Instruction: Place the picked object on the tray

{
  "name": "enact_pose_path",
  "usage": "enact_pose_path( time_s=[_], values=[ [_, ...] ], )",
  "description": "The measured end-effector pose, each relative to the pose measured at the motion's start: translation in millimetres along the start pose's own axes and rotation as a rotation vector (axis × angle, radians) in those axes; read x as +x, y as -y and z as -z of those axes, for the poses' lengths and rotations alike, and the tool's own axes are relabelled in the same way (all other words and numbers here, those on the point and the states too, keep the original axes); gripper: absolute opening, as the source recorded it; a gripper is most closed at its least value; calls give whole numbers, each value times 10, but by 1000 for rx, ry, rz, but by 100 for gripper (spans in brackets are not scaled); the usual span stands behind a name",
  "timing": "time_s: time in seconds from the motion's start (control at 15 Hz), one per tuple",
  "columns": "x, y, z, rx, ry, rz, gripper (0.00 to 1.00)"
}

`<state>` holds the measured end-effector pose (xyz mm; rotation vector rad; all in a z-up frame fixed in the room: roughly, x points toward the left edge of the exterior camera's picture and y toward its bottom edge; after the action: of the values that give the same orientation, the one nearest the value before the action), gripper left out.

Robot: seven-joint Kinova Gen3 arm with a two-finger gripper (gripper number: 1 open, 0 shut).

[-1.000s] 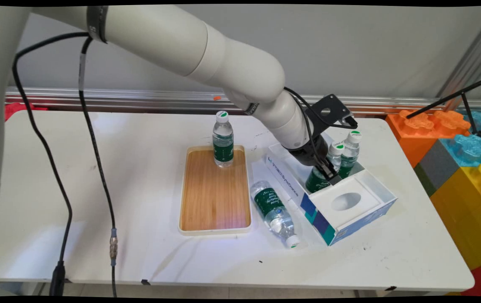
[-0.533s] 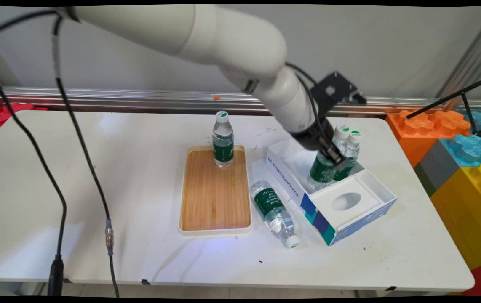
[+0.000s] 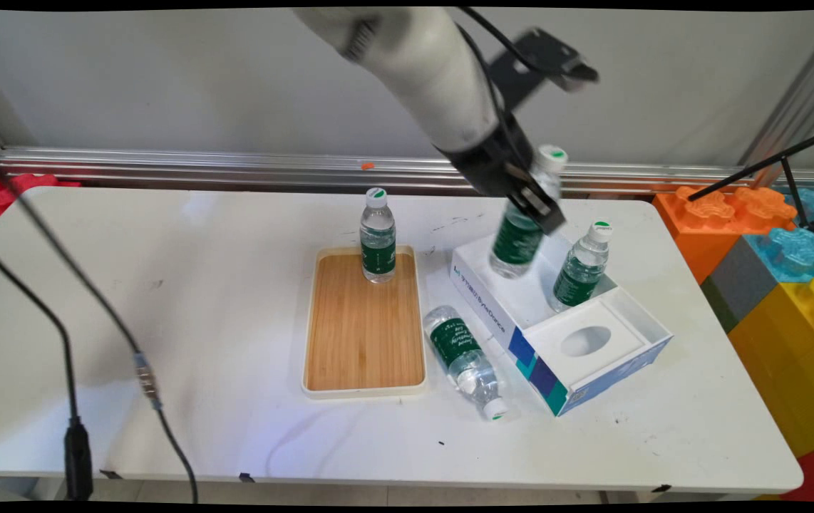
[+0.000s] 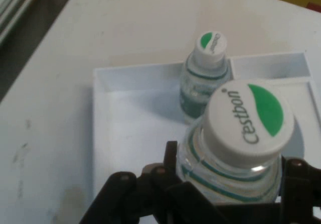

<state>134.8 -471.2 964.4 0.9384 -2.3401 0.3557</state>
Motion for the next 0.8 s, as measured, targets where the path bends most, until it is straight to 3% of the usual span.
enact_pose_path(
  time_s=[0.27,0.6,0.8],
  values=[
    [-291,119,537,25,-1,-38,0],
    [-812,323,910,3,-20,-54,0],
    [-1242,602,1048,-16,-49,-58,0]
  ],
)
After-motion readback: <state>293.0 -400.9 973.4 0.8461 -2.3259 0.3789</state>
